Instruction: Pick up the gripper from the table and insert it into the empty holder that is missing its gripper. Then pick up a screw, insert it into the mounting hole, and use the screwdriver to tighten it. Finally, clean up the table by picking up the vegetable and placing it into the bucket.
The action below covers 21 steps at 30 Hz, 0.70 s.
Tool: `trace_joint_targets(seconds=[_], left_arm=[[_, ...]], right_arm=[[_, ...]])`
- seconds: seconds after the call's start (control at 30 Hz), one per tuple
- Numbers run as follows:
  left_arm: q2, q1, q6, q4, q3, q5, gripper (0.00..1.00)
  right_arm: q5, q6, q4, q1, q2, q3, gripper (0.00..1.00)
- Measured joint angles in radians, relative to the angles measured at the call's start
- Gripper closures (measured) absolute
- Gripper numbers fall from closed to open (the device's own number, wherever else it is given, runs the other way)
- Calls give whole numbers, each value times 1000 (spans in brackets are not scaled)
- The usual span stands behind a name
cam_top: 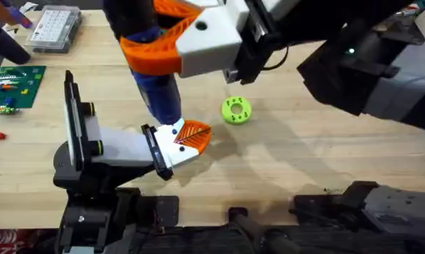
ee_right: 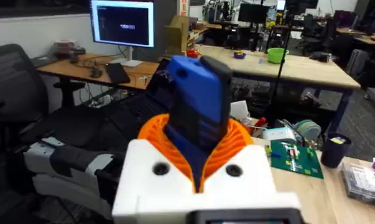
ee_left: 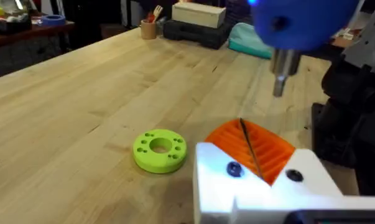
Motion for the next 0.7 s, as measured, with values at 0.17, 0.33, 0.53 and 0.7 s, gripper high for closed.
trace_joint_targets(seconds=[0.17, 0.33, 0.53, 0.7], left_arm=[[0, 0, 0, 0, 0, 0, 997], [0, 0, 0, 0, 0, 0, 997], [0, 0, 0, 0, 0, 0, 997], [0, 0, 0, 0, 0, 0, 997]], right_arm=[[3, -13, 0, 3, 0, -6, 979], [5, -21, 10, 11, 16, -6, 979], [7, -31, 10, 12, 44, -9, 979], [9, -35, 13, 12, 56, -9, 979]])
